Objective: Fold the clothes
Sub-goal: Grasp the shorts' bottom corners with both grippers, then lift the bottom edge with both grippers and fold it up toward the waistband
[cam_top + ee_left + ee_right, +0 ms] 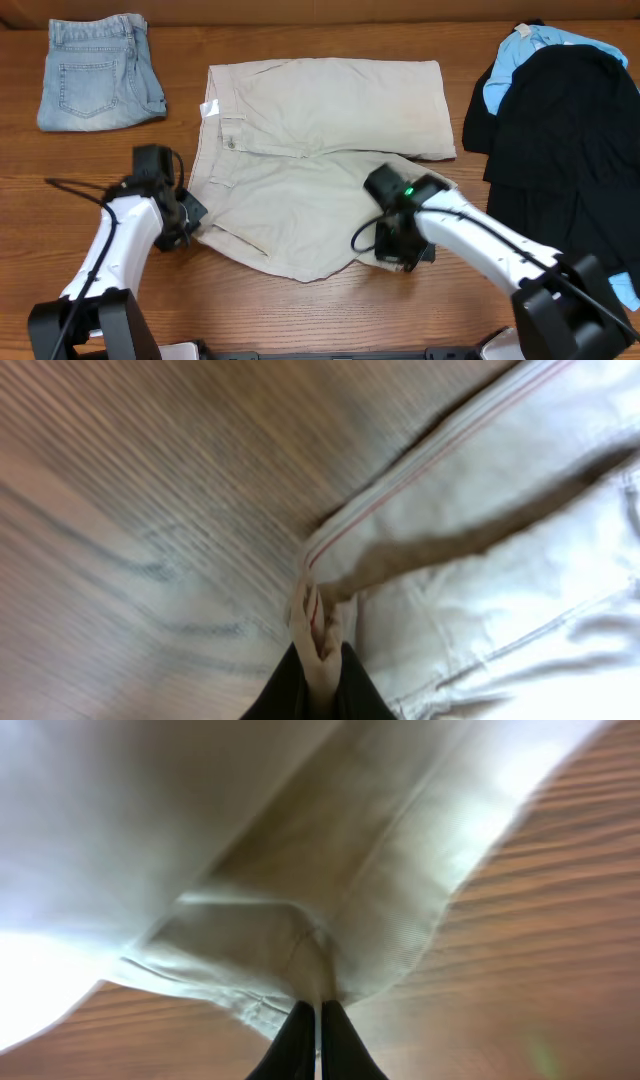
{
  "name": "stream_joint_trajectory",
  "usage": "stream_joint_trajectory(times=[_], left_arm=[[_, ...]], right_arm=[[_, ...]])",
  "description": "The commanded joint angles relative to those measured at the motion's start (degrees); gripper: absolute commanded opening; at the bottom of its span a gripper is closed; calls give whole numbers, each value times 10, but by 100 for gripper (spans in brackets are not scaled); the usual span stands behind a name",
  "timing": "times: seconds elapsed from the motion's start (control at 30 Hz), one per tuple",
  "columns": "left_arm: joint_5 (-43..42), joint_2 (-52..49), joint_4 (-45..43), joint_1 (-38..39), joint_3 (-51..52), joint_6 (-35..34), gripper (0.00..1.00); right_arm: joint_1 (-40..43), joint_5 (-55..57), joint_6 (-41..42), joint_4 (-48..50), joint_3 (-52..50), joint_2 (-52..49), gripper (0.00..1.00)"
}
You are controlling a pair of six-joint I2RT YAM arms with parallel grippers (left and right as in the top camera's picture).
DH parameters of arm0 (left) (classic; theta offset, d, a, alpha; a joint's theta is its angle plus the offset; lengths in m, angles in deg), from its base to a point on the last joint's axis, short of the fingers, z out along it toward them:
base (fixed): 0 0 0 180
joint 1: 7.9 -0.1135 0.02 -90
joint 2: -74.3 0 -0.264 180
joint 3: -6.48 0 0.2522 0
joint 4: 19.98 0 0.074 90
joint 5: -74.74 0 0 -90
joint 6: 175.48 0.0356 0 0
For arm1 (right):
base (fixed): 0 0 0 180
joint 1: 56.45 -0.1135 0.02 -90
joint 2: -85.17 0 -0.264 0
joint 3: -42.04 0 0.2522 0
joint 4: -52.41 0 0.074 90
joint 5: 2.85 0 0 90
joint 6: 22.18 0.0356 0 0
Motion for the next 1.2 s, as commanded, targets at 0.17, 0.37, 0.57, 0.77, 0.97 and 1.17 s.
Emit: stream_joint_trajectory(times=[0.17,0.37,0.57,0.77,0.97,1.17], left_arm=[[38,0,156,0,-214,115,4],[53,0,236,1,-313,139,4],[52,0,305,1,-371,141,4],[47,2,363,1,-399,145,4],[48,12,394,1,-405,167,4],[67,10,356,1,-402,168,4]], right_arm=[[121,14,-83,-155,176,59,4],[184,14,-116,-237,295,89,4],[219,15,-128,-275,376,129,4],[220,15,-129,-292,389,175,4],[220,38,-129,-275,389,193,4],[220,68,-129,-176,388,154,4]])
